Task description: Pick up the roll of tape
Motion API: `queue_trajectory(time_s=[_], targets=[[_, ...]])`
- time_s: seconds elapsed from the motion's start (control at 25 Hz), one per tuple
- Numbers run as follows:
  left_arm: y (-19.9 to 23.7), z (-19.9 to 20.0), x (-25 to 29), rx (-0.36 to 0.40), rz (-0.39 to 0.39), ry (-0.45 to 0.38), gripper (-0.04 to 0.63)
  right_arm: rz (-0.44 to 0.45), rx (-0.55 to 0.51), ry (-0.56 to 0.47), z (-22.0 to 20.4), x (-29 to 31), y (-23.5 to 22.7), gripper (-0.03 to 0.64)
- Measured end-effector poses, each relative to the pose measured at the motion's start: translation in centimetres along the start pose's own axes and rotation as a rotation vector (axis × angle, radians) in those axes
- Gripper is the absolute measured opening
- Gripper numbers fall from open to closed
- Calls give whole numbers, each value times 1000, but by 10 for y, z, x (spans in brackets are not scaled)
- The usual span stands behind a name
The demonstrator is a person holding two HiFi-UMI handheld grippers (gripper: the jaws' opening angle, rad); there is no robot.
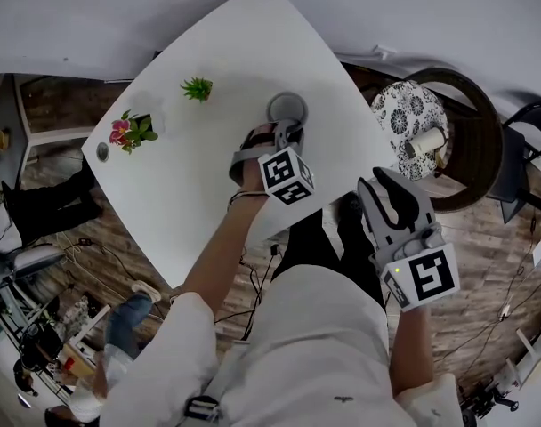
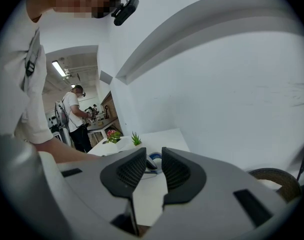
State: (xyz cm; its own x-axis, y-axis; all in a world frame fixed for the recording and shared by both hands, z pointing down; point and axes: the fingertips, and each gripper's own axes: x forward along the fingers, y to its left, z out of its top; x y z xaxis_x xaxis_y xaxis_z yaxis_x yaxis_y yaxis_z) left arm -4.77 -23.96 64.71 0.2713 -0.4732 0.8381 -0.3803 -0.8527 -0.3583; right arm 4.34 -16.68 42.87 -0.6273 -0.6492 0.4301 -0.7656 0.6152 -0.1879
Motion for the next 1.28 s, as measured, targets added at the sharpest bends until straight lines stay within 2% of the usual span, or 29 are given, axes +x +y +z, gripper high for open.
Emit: queue_trajectory(time_s=[0.36, 0.68, 1.04, 1.28], targets=[[-10, 7, -18, -25, 47, 32, 58, 54, -25, -18, -2, -21, -5, 103], [-38, 21, -45, -77, 84, 78, 57, 114, -68, -26, -5, -54, -17, 103], [-69, 47, -84, -147, 162, 101, 57, 205, -72, -50, -13, -92, -27, 101], [-89, 68, -112, -190, 229, 86, 57, 238, -92, -71, -17, -117, -39, 101]])
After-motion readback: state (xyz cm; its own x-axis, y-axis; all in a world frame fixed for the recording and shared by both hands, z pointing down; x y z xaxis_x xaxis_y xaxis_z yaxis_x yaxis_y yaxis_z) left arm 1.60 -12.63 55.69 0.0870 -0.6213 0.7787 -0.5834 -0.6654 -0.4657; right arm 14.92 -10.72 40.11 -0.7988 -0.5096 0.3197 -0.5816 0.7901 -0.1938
